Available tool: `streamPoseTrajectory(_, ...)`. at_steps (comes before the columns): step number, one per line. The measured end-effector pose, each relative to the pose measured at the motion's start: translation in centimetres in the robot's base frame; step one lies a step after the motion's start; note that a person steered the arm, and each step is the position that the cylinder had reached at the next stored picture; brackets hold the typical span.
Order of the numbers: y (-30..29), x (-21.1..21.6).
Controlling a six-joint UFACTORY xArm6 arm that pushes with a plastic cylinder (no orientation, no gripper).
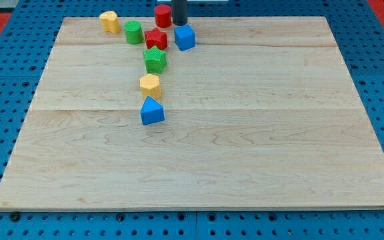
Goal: Move your arm left beside the triangle
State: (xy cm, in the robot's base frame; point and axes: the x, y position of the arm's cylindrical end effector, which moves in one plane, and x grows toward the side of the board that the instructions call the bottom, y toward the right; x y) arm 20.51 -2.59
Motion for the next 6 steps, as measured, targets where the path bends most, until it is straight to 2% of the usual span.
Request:
streamPoseTrajectory(1, 0.2, -0.3)
streamPoseTrajectory(2, 13.0, 3.0)
streamPoseTrajectory(3, 13.9, 18.0)
streamPoseTrajectory(4, 3.3, 30.6)
streamPoseTrajectory(5, -12.8, 31.7)
streamPoseTrajectory(6, -23.7, 21.8)
